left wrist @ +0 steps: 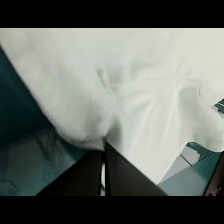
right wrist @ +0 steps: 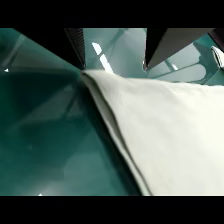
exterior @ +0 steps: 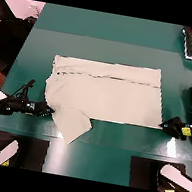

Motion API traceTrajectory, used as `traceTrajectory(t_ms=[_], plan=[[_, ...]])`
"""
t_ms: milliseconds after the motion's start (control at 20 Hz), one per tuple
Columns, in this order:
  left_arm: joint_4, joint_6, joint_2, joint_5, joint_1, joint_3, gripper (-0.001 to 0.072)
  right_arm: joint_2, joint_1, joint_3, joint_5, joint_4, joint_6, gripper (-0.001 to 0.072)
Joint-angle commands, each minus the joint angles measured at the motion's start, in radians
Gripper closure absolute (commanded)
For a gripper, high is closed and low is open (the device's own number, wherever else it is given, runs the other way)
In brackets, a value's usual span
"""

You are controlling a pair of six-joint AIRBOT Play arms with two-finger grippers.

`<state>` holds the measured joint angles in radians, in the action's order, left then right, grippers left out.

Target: Fold the shirts.

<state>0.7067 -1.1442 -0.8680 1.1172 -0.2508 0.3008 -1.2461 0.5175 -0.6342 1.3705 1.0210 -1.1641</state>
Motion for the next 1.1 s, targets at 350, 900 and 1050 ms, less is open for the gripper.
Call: traceTrajectory(t_ms=[350, 900, 1050], plan=[[0.03, -0.012, 0.001, 0.056, 0.0, 0.062, 0.0684, 0.156, -0.083, 0.011, -0.124, 0.02, 0.012, 0.0692], [0.173, -0.277, 0.224, 0.223, 0.258, 0.238, 0.0683, 0.549, -0.089, 0.008, 0.183, 0.264, -0.117, 0.0693], [0.181, -0.291, 0.164, 0.111, 0.258, 0.404, 0.0682, 0.505, -0.147, -0.063, 0.147, 0.188, -0.119, 0.0694]])
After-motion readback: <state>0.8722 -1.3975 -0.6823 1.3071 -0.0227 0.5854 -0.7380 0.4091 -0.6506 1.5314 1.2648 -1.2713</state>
